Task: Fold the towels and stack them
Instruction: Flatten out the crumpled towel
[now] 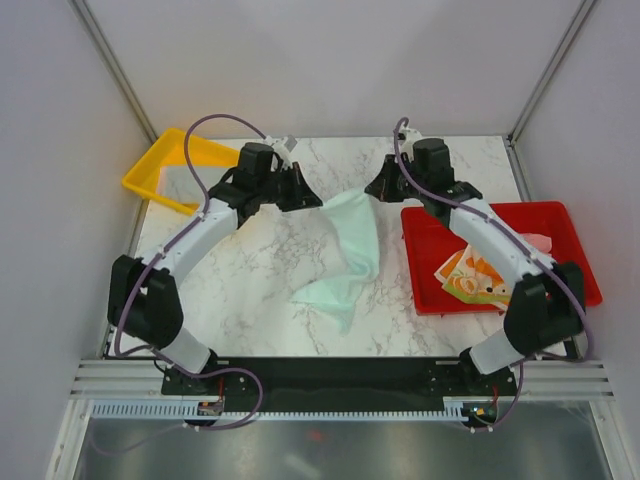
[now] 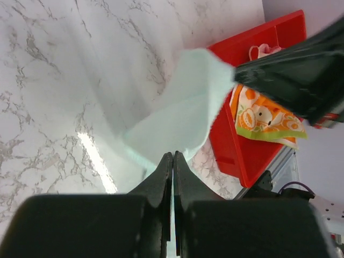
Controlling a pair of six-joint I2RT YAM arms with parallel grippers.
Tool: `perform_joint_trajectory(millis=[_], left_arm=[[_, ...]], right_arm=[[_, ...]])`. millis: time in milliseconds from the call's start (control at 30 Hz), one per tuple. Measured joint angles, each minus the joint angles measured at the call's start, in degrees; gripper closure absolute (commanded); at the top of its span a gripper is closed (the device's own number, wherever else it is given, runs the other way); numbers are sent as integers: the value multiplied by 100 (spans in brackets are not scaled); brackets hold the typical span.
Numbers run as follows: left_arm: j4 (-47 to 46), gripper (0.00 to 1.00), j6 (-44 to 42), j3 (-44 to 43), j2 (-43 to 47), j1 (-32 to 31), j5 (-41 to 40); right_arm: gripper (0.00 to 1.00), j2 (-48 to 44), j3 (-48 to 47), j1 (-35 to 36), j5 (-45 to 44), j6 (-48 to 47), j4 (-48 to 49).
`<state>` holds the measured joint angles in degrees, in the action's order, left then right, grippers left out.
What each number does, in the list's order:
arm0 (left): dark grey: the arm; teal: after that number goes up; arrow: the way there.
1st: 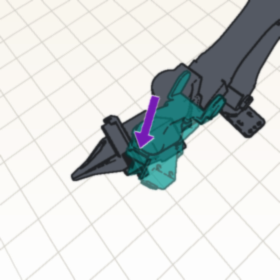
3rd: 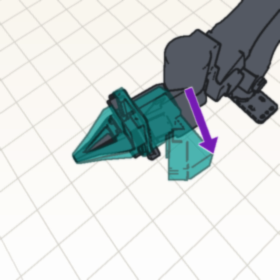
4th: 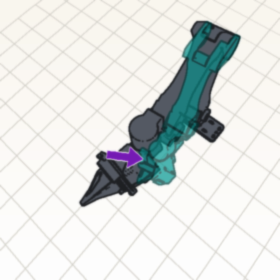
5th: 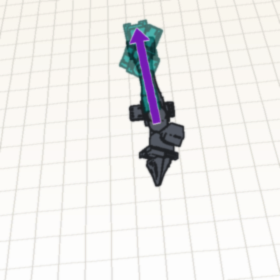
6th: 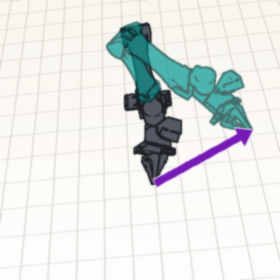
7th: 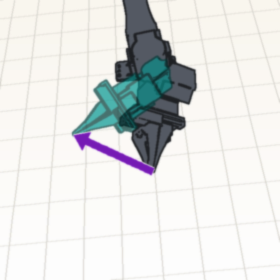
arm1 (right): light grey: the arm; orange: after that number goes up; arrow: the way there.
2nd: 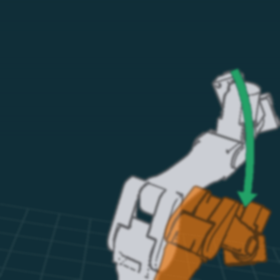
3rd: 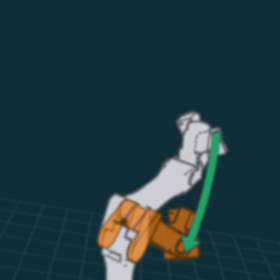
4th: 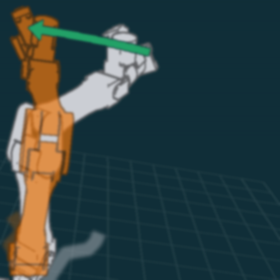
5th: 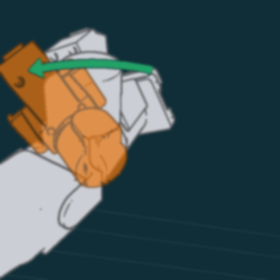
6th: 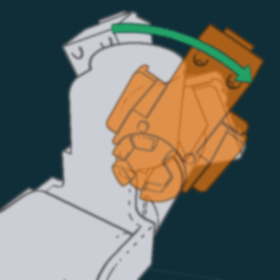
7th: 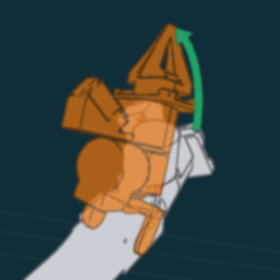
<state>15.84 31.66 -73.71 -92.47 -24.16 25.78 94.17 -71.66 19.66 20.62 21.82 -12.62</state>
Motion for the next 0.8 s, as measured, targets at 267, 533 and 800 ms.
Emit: perform_joint_trajectory(millis=[267, 533, 800], left_arm=[[332, 98, 2, 957, 841, 11, -973], [645, 98, 173, 2629, 798, 372, -1937], [481, 98, 219, 2653, 920, 380, -2232]], right_arm=[[89, -1047, 363, 2000, -925, 457, 538], [52, 817, 568, 2157, -1379, 496, -181], [50, 831, -669, 1910, -1576, 330, -474]])
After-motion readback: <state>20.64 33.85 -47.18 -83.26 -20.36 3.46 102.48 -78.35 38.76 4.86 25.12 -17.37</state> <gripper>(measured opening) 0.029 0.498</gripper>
